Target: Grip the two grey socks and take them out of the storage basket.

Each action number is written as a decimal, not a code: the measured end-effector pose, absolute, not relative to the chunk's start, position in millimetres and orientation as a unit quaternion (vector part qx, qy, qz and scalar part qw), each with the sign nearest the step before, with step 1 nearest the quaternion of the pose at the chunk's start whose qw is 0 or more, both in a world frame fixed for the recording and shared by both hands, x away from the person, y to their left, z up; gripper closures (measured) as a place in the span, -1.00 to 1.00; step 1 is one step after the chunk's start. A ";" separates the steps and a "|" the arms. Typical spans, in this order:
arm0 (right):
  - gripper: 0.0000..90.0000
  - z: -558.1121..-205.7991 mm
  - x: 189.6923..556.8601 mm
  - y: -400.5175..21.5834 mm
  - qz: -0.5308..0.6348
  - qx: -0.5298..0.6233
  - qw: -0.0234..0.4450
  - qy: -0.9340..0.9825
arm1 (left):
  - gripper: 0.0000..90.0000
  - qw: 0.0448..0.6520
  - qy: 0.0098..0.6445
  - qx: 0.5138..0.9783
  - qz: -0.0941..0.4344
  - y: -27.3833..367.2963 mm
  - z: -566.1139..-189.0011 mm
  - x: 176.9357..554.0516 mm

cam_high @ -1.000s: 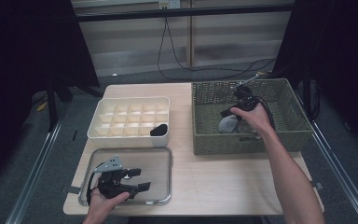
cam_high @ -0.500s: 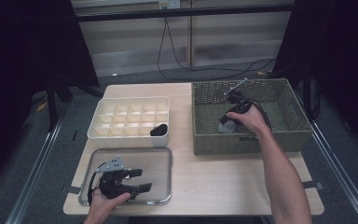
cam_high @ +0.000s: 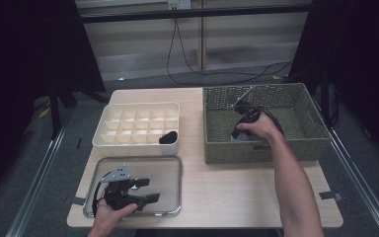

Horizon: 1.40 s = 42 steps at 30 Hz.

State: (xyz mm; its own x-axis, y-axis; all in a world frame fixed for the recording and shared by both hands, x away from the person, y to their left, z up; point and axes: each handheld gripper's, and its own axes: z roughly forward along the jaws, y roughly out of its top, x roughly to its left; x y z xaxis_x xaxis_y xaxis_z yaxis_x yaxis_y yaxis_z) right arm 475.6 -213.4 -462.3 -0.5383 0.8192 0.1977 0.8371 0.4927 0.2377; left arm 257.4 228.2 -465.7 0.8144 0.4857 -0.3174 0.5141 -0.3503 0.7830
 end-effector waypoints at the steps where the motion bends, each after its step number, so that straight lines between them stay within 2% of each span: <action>1: 0.36 -462.6 475.8 -212.7 -0.150 -0.479 0.026 -0.864 | -0.45 0.483 0.305 0.821 -0.016 228.1 -465.9 257.6; 5: 0.74 -460.4 475.5 -211.7 -0.142 -0.479 0.011 -0.866 | -0.45 0.485 0.305 0.819 -0.016 228.5 -466.5 259.0; 8: 0.87 -455.0 474.0 -213.5 -0.162 -0.477 -0.001 -0.864 | -0.45 0.490 0.308 0.816 -0.014 228.3 -465.7 260.8; 21: 0.89 -432.0 466.7 -227.2 -0.277 -0.487 -0.026 -0.828 | -0.45 0.486 0.304 0.819 -0.013 225.2 -465.4 260.3; 42: 0.88 -402.3 453.2 -230.9 -0.397 -0.473 -0.025 -0.786 | -0.45 0.489 0.305 0.817 -0.007 228.2 -464.8 260.6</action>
State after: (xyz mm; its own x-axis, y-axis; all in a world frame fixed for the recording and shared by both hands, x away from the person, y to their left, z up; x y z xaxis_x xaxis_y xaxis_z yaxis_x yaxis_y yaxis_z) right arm 453.2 -230.9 -402.3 -0.5513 0.7633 0.3369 0.7241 0.2371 0.6476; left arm 260.6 228.2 -464.8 0.8136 0.4919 -0.3101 0.5060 -0.3360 0.7944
